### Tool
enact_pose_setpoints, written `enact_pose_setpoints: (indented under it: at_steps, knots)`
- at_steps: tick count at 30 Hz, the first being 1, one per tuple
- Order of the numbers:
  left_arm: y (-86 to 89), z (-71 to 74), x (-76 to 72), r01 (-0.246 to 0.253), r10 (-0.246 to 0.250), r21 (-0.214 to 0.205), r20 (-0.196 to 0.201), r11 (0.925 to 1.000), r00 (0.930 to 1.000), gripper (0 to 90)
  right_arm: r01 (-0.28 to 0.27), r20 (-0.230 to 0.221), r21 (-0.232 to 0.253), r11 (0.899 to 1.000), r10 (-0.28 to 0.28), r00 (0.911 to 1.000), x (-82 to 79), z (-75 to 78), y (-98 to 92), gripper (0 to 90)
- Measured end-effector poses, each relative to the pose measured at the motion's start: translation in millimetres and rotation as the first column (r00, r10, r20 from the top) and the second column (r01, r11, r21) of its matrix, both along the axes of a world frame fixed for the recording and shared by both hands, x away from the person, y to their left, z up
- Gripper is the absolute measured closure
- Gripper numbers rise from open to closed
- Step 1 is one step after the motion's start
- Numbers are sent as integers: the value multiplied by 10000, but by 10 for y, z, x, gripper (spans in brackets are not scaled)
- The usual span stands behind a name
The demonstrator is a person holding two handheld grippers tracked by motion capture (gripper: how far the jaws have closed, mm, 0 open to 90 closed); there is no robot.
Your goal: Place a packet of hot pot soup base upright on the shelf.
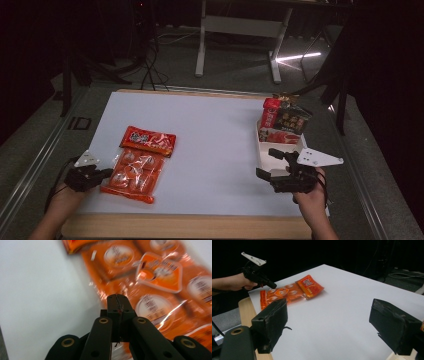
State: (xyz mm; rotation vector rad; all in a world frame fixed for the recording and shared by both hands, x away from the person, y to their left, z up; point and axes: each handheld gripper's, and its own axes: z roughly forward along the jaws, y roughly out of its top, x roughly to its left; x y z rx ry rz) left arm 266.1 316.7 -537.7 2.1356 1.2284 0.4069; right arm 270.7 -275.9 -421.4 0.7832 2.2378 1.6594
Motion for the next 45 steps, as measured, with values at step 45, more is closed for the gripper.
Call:
enact_pose_setpoints:
  at_steps: [45]
  knots:
    - [-606,12,396,-94,77,-397,-419,9992,9991,900,-45,-94,-110,9999,44,9999,-2,-66,-2,149]
